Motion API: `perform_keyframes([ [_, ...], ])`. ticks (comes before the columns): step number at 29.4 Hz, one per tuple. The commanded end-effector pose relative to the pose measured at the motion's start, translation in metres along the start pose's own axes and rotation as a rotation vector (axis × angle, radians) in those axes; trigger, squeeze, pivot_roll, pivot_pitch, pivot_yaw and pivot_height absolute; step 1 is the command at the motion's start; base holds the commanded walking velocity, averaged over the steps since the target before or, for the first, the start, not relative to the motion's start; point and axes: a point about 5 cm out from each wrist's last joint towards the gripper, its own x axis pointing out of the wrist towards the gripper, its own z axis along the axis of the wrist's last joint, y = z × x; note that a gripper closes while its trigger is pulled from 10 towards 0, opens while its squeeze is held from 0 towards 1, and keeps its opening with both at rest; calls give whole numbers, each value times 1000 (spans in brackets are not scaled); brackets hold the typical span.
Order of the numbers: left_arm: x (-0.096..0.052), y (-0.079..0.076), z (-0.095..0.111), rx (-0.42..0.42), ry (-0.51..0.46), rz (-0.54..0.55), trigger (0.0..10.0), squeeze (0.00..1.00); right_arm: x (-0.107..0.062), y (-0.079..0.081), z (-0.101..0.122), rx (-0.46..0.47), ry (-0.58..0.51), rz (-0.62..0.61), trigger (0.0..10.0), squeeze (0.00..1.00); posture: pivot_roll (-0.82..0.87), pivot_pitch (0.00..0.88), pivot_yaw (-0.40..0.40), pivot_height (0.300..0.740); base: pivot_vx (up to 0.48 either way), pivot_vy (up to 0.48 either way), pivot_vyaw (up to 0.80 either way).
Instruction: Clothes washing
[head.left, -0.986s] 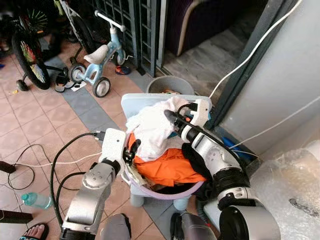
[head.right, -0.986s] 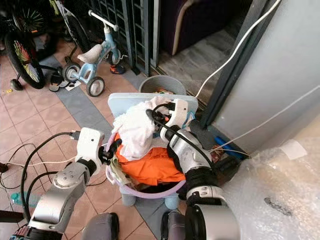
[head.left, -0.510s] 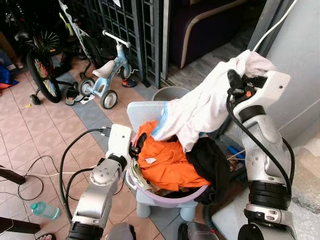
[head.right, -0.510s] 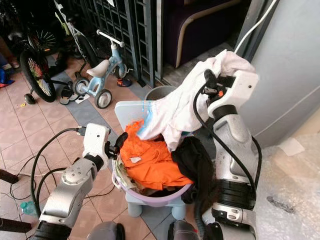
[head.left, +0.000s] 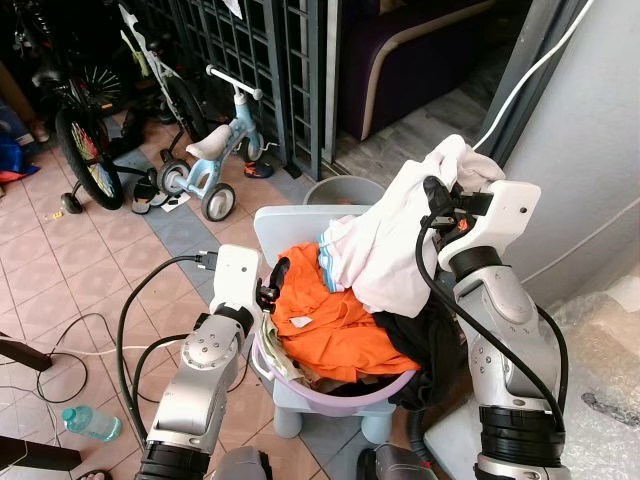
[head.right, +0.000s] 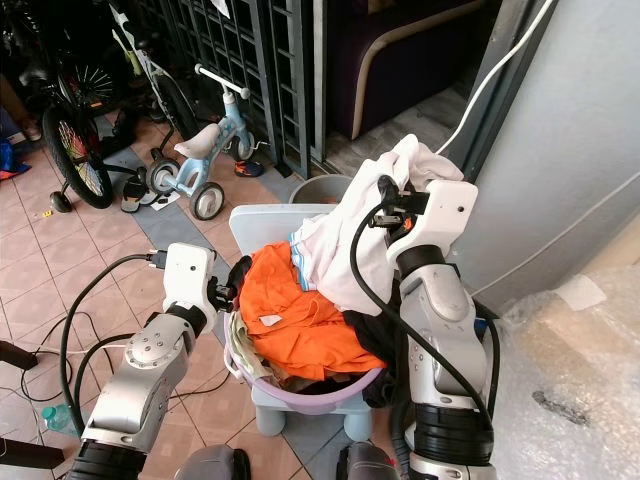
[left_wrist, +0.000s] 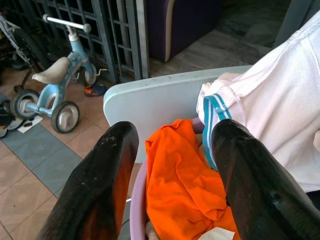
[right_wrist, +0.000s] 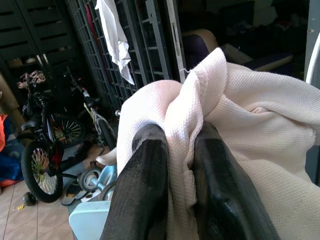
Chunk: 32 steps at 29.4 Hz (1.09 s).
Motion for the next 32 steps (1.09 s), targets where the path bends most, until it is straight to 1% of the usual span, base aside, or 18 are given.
perform_keyframes([
  [1,1,2,0,13,-2,1,10000,0,2,4,11,-19,-39,17,0,0,-87,29,35,740,-247,0,0],
  [4,0,2,-1,13,-1,2,10000,0,4,3,13,-24,-43,16,0,0,-87,31,32,740,-260,0,0],
  [9,0,1,-1,10,-2,1,10000,0,5,5,13,-23,-38,24,0,0,-89,36,31,740,-280,0,0],
  [20,1,1,-2,14,0,-10,10000,0,5,8,12,-14,-32,32,0,0,-91,39,34,740,-328,-276,0],
  [21,1,1,-2,14,0,-10,10000,0,6,8,12,-20,-30,33,2627,0,-90,39,33,740,0,-244,0],
  [22,1,1,-2,15,-1,-11,10000,0,7,8,12,-22,-28,33,8353,0,-90,39,33,740,0,0,0],
  [23,1,1,-2,15,-1,-11,10000,0,7,8,12,-22,-28,33,8353,0,-90,39,33,740,0,0,0],
  [24,1,0,-1,16,-4,-12,10000,0,8,9,12,-25,-27,32,10000,0,-89,38,34,740,0,0,0],
  [29,1,0,1,6,-19,-11,10000,0,11,8,12,-37,-18,19,10000,0,-88,35,34,740,0,0,0],
  [32,1,1,2,-6,-31,-12,10000,0,13,5,12,-49,-14,-2,10000,0,-90,32,35,740,0,0,-800],
])
